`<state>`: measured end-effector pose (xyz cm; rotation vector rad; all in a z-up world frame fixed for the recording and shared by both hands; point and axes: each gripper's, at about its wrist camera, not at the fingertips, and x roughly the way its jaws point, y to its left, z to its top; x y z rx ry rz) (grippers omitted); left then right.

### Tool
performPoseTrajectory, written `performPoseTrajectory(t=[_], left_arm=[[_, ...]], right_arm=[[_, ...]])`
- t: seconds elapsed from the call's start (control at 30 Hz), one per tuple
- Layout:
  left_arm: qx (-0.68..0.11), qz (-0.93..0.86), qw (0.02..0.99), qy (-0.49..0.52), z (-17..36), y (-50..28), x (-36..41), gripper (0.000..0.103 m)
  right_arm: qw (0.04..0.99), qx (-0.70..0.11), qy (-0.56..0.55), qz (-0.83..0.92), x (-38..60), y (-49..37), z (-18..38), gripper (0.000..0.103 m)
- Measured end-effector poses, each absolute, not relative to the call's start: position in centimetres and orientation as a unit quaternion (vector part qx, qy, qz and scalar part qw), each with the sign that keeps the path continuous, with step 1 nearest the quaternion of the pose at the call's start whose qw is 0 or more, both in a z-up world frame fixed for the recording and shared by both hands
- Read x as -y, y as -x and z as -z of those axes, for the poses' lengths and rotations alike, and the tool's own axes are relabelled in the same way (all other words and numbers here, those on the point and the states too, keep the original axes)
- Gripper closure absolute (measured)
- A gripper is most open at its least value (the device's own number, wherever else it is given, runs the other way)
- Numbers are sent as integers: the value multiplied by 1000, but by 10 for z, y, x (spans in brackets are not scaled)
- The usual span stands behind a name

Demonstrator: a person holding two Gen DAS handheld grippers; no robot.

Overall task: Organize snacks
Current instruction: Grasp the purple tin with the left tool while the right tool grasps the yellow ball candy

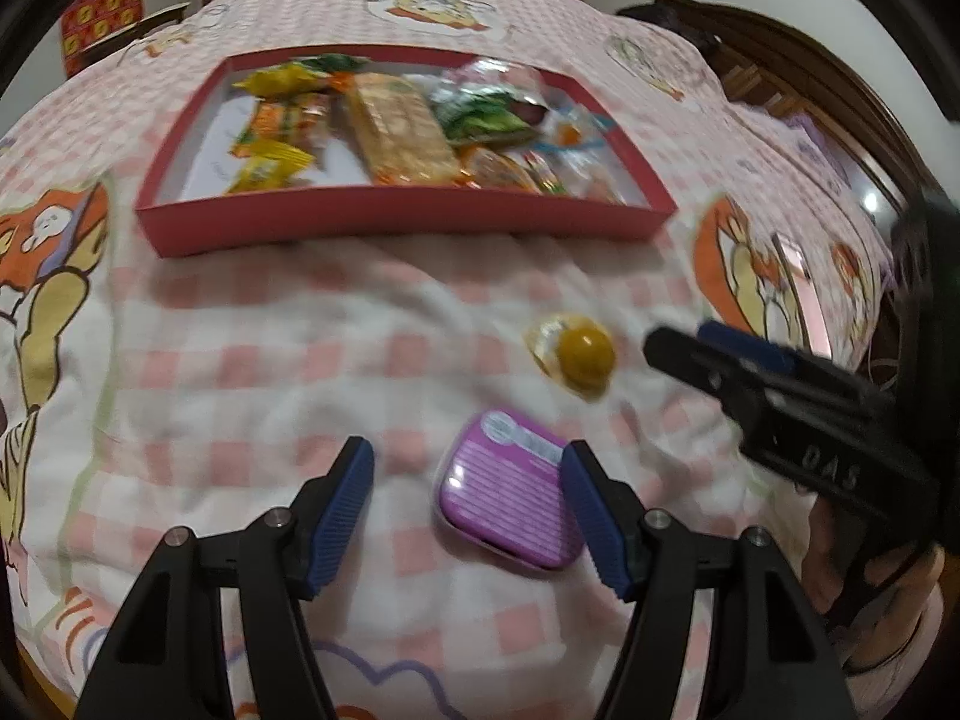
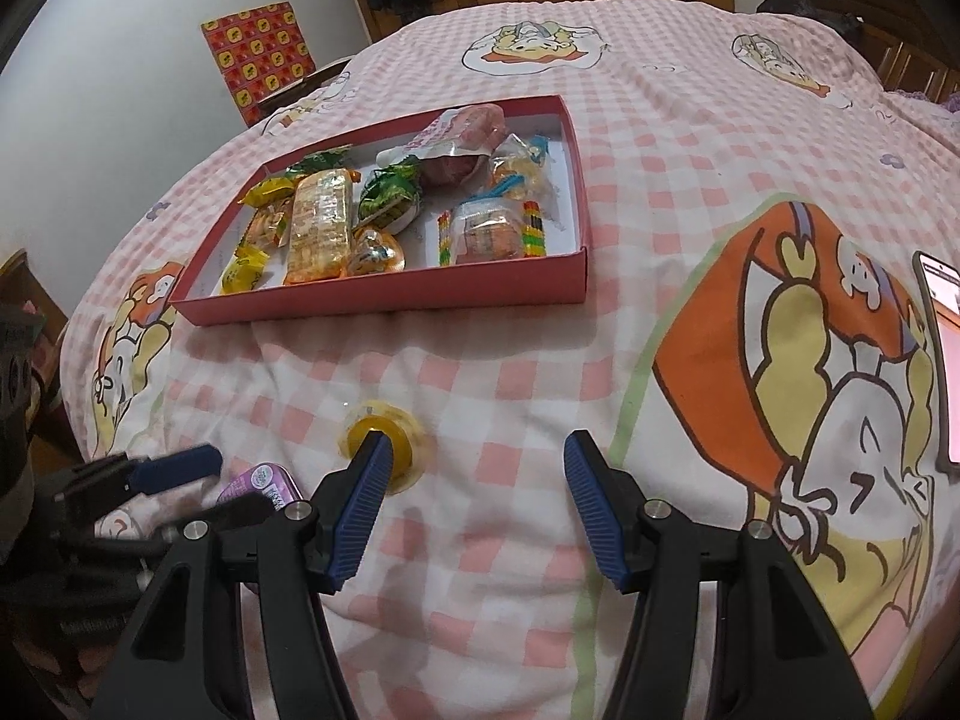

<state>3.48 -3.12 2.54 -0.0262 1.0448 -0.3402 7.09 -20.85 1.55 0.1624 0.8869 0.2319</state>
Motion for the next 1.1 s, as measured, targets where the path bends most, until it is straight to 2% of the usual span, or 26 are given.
performPoseTrajectory(t=[0.4, 0.93, 1.1], left_arm=[[-476, 178, 858, -77, -12, -17, 62, 35], [-453, 121, 882, -41, -24, -35, 16, 36], [-453, 102, 885, -22, -23, -41, -4, 36]], right_arm=[[890, -432, -86, -120, 208, -70, -13, 42], [876, -448, -83, -159, 180, -72, -5, 42], [877, -446, -68, -165, 167, -77, -5, 50]])
